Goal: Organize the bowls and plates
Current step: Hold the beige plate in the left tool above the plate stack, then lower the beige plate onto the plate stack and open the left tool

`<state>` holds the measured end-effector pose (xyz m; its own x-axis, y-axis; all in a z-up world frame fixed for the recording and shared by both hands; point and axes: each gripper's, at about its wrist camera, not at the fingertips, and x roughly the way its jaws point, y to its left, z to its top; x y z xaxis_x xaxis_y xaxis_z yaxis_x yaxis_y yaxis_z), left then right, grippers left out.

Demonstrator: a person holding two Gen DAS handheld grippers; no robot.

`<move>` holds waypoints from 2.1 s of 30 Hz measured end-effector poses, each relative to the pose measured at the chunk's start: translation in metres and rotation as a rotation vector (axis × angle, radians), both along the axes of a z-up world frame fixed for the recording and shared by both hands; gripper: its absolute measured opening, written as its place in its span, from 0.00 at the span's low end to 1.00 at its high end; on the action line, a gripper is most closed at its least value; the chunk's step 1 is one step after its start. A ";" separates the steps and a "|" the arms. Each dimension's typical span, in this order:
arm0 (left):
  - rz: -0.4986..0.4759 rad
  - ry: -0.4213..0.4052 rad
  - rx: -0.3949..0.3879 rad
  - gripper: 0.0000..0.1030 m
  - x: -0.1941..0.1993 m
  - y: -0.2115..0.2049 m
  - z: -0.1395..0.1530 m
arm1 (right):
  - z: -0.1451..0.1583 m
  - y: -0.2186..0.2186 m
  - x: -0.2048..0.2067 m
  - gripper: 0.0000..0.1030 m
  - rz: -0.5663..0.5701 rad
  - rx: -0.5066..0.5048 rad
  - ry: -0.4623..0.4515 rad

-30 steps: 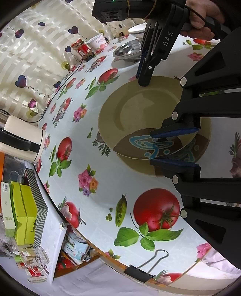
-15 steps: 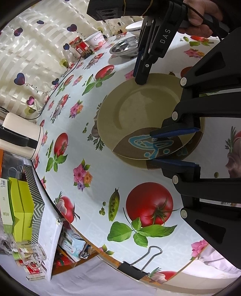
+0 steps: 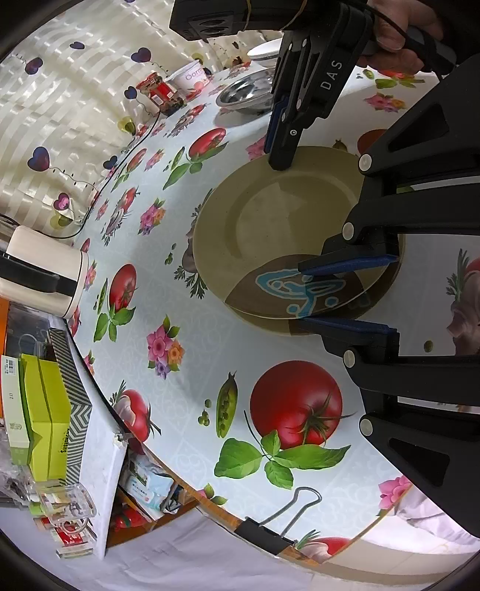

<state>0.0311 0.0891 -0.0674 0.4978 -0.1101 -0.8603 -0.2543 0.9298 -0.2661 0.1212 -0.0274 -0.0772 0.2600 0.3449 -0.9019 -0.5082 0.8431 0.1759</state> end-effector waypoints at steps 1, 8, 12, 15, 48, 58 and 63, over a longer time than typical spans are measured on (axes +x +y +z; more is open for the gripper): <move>0.000 0.000 -0.001 0.22 0.000 0.000 0.000 | 0.000 0.000 0.000 0.20 0.001 0.000 0.000; 0.004 0.001 0.011 0.22 -0.002 0.002 0.001 | 0.000 0.002 -0.002 0.21 0.005 -0.007 -0.006; 0.007 0.001 0.017 0.22 -0.003 0.002 0.002 | -0.002 0.006 -0.004 0.22 0.016 -0.018 -0.015; 0.007 0.001 0.017 0.22 -0.004 0.002 0.002 | -0.003 0.008 -0.005 0.23 0.021 -0.018 -0.016; 0.004 -0.011 0.064 0.25 -0.007 -0.001 0.004 | -0.003 -0.001 -0.012 0.29 0.012 -0.001 -0.025; 0.003 -0.043 0.083 0.25 -0.007 -0.005 0.017 | 0.015 -0.014 -0.022 0.29 0.002 0.022 -0.073; -0.028 -0.065 0.082 0.25 -0.006 -0.015 0.025 | 0.029 -0.024 -0.031 0.31 -0.015 0.034 -0.107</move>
<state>0.0251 0.0737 -0.0421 0.5509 -0.0552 -0.8328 -0.2126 0.9556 -0.2040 0.0905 -0.0511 -0.0480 0.3600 0.3705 -0.8562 -0.5127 0.8453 0.1502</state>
